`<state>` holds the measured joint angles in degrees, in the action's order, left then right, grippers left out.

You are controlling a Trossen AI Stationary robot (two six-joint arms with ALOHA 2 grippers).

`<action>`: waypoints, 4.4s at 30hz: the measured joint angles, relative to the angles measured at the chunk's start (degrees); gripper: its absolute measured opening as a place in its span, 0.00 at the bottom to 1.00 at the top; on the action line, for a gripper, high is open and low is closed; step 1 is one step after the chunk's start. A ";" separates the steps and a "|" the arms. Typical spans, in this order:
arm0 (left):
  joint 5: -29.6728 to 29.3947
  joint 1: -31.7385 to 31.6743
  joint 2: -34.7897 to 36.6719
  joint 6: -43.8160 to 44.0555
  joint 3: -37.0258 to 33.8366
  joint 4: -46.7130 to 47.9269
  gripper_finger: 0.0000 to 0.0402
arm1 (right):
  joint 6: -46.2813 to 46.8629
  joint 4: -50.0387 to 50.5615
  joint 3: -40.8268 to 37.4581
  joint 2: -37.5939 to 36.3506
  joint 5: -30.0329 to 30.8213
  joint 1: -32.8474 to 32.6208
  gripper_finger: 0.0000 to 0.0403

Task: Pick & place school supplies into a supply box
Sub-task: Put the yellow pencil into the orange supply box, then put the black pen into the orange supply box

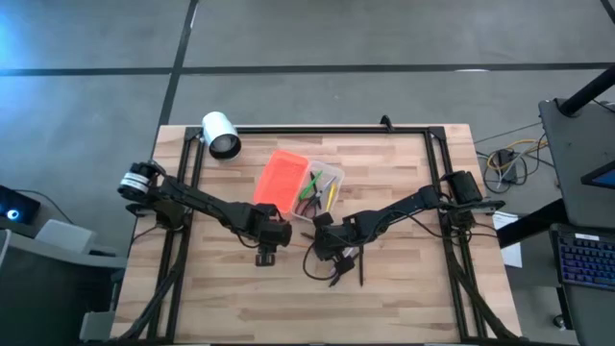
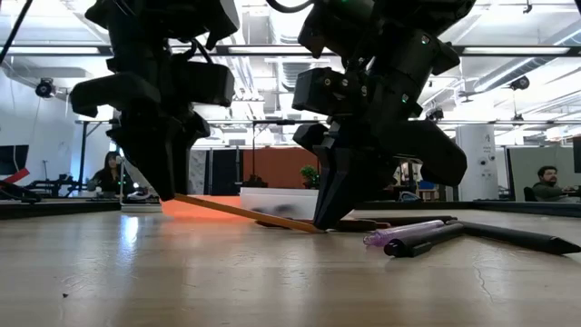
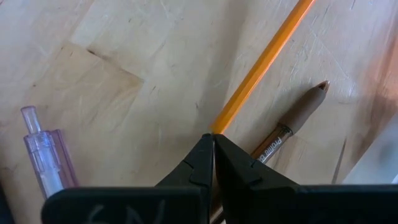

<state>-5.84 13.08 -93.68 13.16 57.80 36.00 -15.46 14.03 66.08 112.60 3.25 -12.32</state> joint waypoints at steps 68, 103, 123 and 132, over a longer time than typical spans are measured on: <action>-1.15 -0.04 8.78 28.73 3.76 -0.76 0.01 | 14.05 0.32 -0.02 -27.34 45.32 0.04 0.02; -3.01 -12.13 -4.44 36.22 13.76 -2.94 0.26 | 31.46 25.18 -6.22 -36.81 26.95 0.58 0.02; -16.62 13.20 3.73 60.81 13.09 6.19 0.27 | 12.73 20.15 -14.34 -19.44 6.09 2.84 0.35; -20.13 17.92 3.73 68.72 13.06 8.72 0.27 | 7.35 17.61 -12.54 -12.53 5.67 2.97 0.44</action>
<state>-25.97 31.00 -89.95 81.88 70.87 44.72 -8.11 31.64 53.54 100.07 8.92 -9.35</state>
